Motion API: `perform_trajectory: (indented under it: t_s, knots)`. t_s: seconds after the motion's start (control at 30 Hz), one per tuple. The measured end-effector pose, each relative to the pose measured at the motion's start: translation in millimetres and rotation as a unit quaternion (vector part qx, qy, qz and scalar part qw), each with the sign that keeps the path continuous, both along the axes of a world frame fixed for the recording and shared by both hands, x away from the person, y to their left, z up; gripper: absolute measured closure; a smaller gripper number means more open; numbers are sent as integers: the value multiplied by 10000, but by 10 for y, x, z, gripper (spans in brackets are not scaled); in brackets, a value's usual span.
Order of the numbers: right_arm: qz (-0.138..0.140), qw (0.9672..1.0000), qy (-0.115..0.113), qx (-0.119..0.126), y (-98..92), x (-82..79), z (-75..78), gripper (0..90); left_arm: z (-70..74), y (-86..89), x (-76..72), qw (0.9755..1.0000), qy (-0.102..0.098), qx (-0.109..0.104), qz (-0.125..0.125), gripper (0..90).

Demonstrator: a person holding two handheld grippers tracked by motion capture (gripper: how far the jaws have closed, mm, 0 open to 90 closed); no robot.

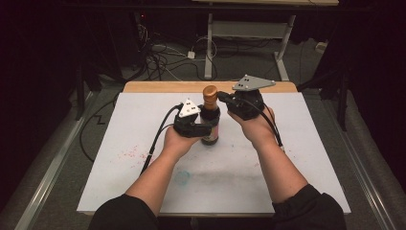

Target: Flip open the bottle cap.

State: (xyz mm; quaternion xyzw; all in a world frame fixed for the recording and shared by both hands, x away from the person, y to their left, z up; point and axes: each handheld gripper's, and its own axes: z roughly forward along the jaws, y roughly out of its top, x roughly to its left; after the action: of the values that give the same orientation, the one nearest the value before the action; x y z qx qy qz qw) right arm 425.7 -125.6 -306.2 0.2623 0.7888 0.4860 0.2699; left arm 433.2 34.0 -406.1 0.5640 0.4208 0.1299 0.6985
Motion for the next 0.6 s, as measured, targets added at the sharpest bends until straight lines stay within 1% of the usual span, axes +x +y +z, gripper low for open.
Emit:
perform_trajectory:
  t_s: [0.6]
  knots:
    - [-5,9999,-104,3,54,32,91,900,5,6,5,10000,39,-24,17,237]
